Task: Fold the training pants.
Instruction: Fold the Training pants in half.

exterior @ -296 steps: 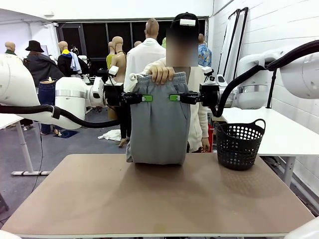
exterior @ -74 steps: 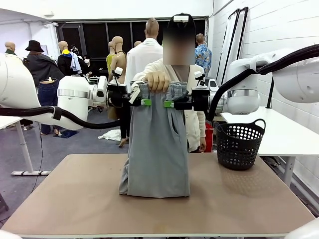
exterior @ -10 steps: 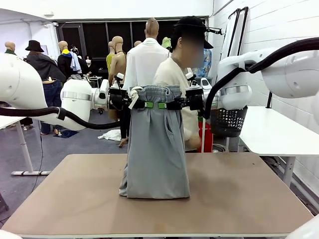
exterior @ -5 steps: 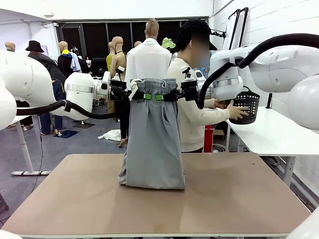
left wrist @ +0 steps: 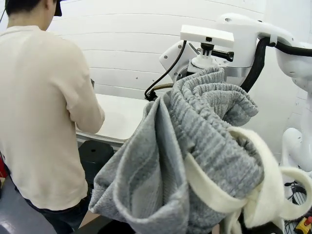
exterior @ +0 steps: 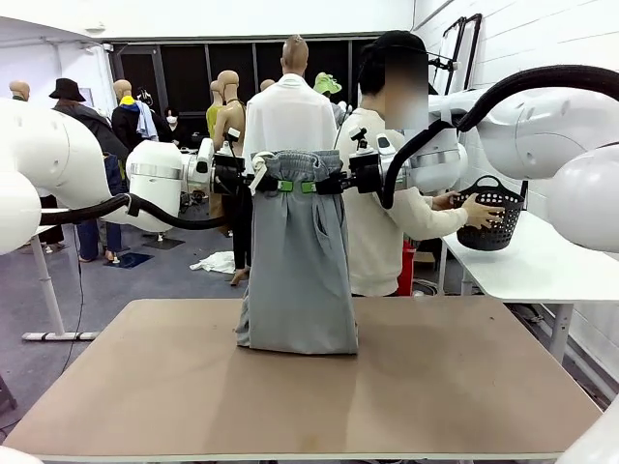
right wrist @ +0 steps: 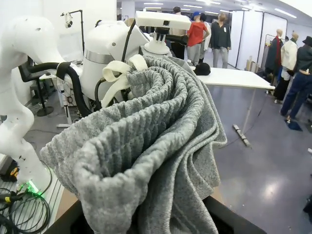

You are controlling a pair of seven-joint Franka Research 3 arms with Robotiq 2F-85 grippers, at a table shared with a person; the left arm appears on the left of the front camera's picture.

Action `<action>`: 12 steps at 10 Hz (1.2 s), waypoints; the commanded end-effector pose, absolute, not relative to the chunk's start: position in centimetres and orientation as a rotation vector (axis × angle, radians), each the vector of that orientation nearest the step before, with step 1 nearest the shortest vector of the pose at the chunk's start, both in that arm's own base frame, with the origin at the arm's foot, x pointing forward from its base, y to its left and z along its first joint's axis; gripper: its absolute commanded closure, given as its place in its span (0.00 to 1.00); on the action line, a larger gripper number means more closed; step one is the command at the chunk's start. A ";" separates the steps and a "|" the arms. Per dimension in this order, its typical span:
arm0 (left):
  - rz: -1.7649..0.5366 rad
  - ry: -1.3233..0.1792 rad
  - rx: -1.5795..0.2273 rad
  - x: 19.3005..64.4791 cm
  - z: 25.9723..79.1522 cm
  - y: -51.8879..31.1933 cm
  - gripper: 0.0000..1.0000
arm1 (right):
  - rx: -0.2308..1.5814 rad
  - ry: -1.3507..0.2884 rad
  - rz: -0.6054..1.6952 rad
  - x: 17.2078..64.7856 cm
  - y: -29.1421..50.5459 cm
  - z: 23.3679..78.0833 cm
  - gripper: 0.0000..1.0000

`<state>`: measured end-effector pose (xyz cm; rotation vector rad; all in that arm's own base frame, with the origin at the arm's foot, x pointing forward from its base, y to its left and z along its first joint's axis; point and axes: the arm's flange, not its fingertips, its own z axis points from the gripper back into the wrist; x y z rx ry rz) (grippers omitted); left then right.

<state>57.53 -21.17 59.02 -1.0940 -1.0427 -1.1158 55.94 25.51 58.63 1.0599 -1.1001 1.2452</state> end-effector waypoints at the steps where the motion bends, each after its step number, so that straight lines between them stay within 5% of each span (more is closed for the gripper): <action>1: -1.115 -1.049 -1.081 57.0 59.4 -21.3 1.00 | 1.068 -1.106 1.248 55.2 25.5 58.7 1.00; 12: -1.111 -1.049 -0.956 66.8 63.0 -21.2 1.00 | 0.955 -1.127 1.375 65.4 27.7 62.1 1.00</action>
